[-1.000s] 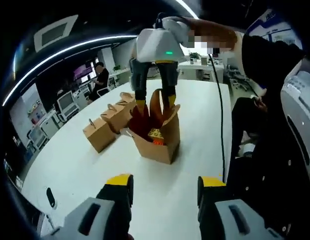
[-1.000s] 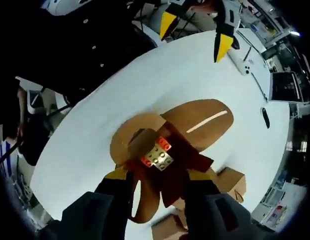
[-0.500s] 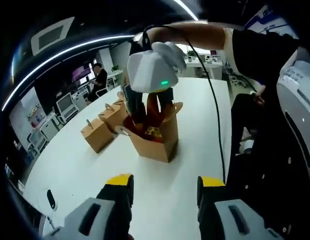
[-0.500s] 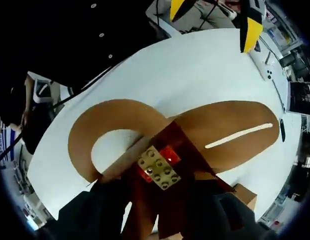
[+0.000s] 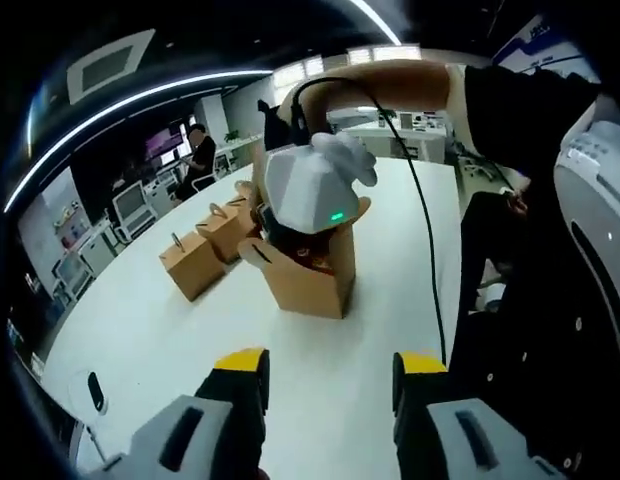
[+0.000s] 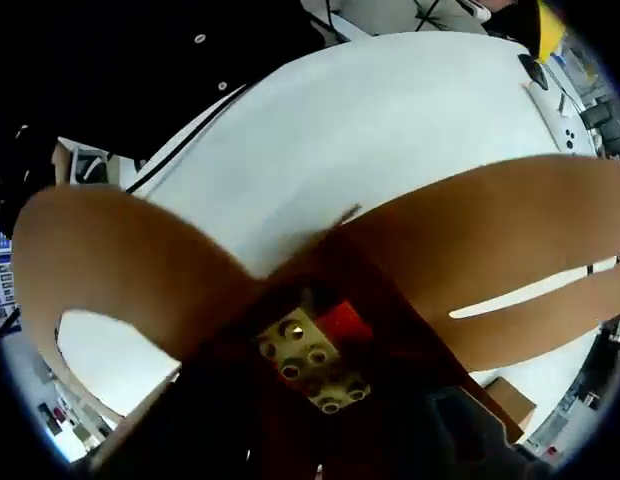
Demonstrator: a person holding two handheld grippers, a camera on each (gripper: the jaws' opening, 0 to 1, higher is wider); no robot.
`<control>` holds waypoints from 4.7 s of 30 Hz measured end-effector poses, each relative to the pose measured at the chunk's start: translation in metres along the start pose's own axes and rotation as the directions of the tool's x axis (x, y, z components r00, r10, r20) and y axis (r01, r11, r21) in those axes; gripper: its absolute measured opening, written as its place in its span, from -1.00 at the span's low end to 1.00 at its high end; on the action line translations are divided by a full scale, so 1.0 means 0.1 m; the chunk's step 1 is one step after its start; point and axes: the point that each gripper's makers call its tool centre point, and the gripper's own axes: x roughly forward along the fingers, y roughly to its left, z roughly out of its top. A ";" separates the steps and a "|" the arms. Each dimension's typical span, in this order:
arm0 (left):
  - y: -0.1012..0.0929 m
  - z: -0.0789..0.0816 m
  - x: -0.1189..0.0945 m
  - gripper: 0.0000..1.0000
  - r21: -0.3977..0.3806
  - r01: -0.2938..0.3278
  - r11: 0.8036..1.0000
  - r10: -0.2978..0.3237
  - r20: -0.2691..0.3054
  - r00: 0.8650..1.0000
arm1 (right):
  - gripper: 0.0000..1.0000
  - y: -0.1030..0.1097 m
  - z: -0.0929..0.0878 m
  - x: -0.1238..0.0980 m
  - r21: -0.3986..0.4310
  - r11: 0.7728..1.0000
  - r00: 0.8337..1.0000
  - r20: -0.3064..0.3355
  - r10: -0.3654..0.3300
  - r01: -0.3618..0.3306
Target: Pick up one paper box from the group, open the paper box, and remove the item inside
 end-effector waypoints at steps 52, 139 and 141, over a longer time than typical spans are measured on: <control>-0.17 0.05 -0.12 -0.02 0.009 0.002 1.000 -0.002 0.047 0.999 | -0.30 -0.16 -0.18 -1.26 0.186 0.943 0.961 -0.080 -0.266 0.277; -0.58 0.04 0.43 -0.06 -0.040 0.082 0.996 -0.079 0.080 0.994 | -0.09 1.32 -0.03 -0.52 0.851 0.522 0.887 0.194 -0.419 0.060; -0.53 0.03 0.46 -0.05 -0.042 0.058 0.997 -0.055 0.080 0.995 | -0.06 1.25 -0.05 -0.59 0.868 0.487 0.845 0.187 -0.500 0.096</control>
